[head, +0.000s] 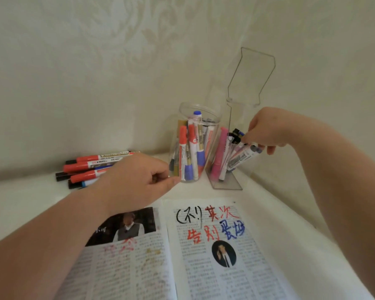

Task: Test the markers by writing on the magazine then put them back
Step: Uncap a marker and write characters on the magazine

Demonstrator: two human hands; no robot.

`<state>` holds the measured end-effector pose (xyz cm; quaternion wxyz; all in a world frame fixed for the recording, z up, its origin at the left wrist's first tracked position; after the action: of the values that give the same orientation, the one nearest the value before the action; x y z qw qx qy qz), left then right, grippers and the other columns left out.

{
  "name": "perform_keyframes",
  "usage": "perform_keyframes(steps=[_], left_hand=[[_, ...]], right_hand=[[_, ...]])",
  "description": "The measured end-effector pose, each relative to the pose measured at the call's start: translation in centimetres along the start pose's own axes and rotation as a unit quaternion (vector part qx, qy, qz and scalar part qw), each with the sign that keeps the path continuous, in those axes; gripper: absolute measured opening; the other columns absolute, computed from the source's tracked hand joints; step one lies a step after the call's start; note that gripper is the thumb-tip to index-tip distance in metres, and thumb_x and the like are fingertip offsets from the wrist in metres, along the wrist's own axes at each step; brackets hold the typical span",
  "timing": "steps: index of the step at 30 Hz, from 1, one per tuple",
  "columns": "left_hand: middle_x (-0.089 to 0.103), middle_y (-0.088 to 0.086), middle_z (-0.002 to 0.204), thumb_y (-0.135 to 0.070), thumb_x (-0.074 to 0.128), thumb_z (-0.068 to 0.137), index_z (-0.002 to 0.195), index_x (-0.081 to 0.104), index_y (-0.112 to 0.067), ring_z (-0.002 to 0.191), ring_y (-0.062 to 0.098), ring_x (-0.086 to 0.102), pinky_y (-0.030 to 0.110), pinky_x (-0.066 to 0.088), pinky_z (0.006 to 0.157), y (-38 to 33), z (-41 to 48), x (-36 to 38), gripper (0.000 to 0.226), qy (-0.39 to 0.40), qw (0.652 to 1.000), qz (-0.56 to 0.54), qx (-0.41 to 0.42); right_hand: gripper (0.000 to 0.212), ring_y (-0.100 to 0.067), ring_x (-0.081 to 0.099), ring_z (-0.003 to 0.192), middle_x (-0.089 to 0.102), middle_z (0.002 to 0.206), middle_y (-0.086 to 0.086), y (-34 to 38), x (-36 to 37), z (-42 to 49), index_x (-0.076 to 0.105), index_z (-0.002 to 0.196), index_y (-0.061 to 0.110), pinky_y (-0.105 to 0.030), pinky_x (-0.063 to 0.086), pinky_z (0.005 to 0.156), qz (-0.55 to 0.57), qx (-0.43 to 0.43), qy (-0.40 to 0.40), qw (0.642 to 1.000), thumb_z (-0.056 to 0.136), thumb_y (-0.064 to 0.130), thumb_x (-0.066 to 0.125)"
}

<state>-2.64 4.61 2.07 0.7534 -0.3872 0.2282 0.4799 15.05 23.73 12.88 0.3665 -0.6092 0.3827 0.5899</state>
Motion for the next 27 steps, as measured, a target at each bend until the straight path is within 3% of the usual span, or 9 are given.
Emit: perform_keyframes(steps=[7, 12, 17, 19, 22, 25, 27], left_hand=[[0.046, -0.015, 0.054, -0.048, 0.059, 0.090, 0.054, 0.036, -0.025, 0.049, 0.004, 0.040, 0.016, 0.027, 0.050, -0.7, -0.3, 0.5, 0.048, 0.004, 1.000, -0.006, -0.001], [0.046, -0.015, 0.055, -0.048, 0.060, 0.090, 0.054, 0.036, -0.024, 0.049, 0.004, 0.039, 0.015, 0.027, 0.050, -0.9, -0.2, 0.5, 0.049, 0.010, 1.000, -0.009, -0.005], [0.046, -0.014, 0.055, -0.042, 0.066, 0.094, 0.054, 0.037, -0.026, 0.050, 0.006, 0.041, 0.016, 0.029, 0.051, -1.0, -0.2, 0.6, 0.052, 0.017, 1.000, -0.007, -0.006], [0.048, -0.015, 0.055, -0.040, 0.066, 0.093, 0.054, 0.039, -0.024, 0.051, 0.005, 0.043, 0.015, 0.030, 0.052, -1.0, -0.3, 0.6, 0.050, 0.020, 1.000, -0.007, -0.009], [0.050, -0.015, 0.058, -0.042, 0.066, 0.093, 0.056, 0.043, -0.022, 0.054, 0.006, 0.045, 0.015, 0.032, 0.054, -0.9, -0.3, 0.5, 0.047, 0.019, 1.000, -0.009, -0.016], [0.057, -0.013, 0.069, -0.045, 0.065, 0.092, 0.066, 0.056, -0.028, 0.064, 0.008, 0.052, 0.016, 0.037, 0.058, -0.7, -0.2, 0.5, 0.032, 0.017, 0.999, -0.023, -0.027], [0.060, -0.015, 0.079, -0.051, 0.063, 0.093, 0.087, 0.066, -0.033, 0.070, 0.011, 0.056, 0.017, 0.040, 0.061, -0.7, -0.1, 0.5, 0.019, 0.018, 0.998, -0.055, -0.034]], right_hand=[[0.017, -0.019, 0.063, 0.058, 0.077, 0.075, -0.011, 0.2, 0.6, 1.5, 0.081, 0.077, 0.004, -0.023, 0.050, 0.053, -0.068, 0.006, 0.018, 0.997, 0.082, 0.019, 0.073], [0.020, -0.023, 0.077, 0.076, 0.077, 0.070, -0.010, 1.1, 0.8, 2.3, 0.077, 0.094, 0.000, -0.028, 0.059, 0.065, -0.023, 0.016, 0.075, 0.997, 0.086, 0.018, 0.077], [0.032, -0.021, 0.059, 0.071, 0.077, 0.074, -0.008, 1.2, 1.3, 1.9, 0.078, 0.099, 0.002, -0.023, 0.039, 0.053, -0.023, 0.038, 0.138, 0.989, 0.080, 0.027, 0.085], [0.026, -0.022, 0.064, 0.069, 0.077, 0.074, -0.010, 1.0, 0.2, 1.3, 0.078, 0.096, 0.003, -0.025, 0.042, 0.057, 0.009, 0.031, 0.092, 0.995, 0.078, 0.020, 0.085], [0.010, -0.025, 0.077, 0.076, 0.076, 0.066, -0.005, 0.3, -4.2, -0.6, 0.077, 0.088, 0.007, -0.034, 0.060, 0.073, 0.025, -0.007, -0.082, 0.996, 0.078, 0.010, 0.077], [0.014, -0.018, 0.074, 0.062, 0.074, 0.064, 0.005, -2.7, -8.8, -4.2, 0.070, 0.086, 0.028, -0.037, 0.061, 0.064, 0.185, -0.045, -0.292, 0.937, 0.077, 0.023, 0.080], [0.028, -0.016, 0.075, 0.068, 0.074, 0.072, 0.017, -4.4, -9.7, -5.5, 0.064, 0.089, 0.043, -0.033, 0.057, 0.054, 0.325, -0.067, -0.306, 0.893, 0.067, 0.049, 0.081]])
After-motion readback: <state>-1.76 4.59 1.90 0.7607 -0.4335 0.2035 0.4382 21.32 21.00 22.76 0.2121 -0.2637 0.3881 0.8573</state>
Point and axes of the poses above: each hand's wrist, its own z-axis towards the middle knuckle, its own x-axis out of the palm, y = z × x, the point moved 7 cm from there along z, towards the middle knuckle
